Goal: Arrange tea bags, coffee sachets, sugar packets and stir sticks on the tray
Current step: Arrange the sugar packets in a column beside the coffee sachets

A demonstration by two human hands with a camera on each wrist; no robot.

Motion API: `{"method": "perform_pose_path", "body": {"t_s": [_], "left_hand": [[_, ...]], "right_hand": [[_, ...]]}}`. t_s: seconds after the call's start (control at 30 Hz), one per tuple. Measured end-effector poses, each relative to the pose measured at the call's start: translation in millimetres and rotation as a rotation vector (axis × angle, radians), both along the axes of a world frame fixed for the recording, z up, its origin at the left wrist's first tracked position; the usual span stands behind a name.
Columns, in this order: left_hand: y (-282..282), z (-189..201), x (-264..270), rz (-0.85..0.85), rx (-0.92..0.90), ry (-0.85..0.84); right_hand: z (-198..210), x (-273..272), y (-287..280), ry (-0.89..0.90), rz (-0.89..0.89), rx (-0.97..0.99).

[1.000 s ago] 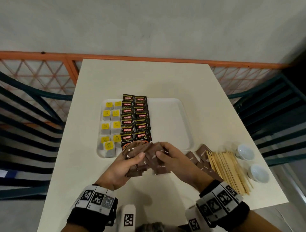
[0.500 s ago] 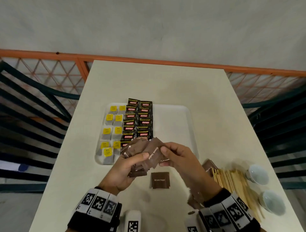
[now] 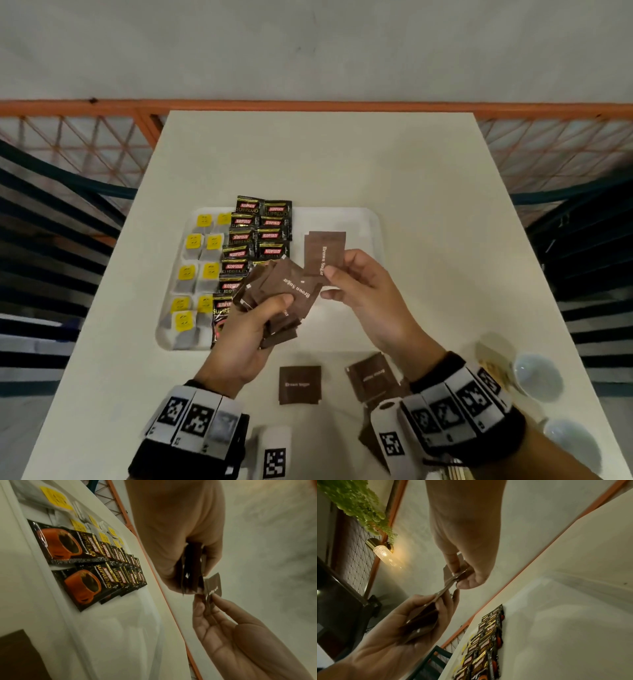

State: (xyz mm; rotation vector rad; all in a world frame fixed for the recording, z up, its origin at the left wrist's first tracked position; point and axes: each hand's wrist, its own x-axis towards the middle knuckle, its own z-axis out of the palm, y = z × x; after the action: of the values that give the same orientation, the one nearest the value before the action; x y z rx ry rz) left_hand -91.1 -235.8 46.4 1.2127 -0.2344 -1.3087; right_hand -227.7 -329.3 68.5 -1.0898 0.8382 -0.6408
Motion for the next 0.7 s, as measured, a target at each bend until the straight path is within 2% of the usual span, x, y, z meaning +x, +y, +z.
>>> {"method": "perform_pose_path", "body": {"t_s": [0.13, 0.2, 0.3, 0.5, 0.7], "left_hand": [[1.8, -8.5, 7.2, 0.035, -0.006, 0.028], [5.7, -10.2, 13.0, 0.062, -0.015, 0.038], [10.9, -11.8, 23.6, 0.088, -0.013, 0.020], [18.4, -6.9, 50.1, 0.101, -0.015, -0.035], [31.7, -6.8, 73.6, 0.126, 0.108, -0.033]], "right_hand": [[-1.6, -5.5, -28.2, -0.006, -0.038, 0.066], [-7.1, -2.6, -43.1, 0.081, 0.001, 0.034], [-19.3, 10.9, -68.4, 0.294, 0.075, -0.118], [-41.3, 44.1, -127.4, 0.572, 0.068, -0.317], [-67.4, 74.2, -156.4, 0.652, 0.063, -0.282]]}}
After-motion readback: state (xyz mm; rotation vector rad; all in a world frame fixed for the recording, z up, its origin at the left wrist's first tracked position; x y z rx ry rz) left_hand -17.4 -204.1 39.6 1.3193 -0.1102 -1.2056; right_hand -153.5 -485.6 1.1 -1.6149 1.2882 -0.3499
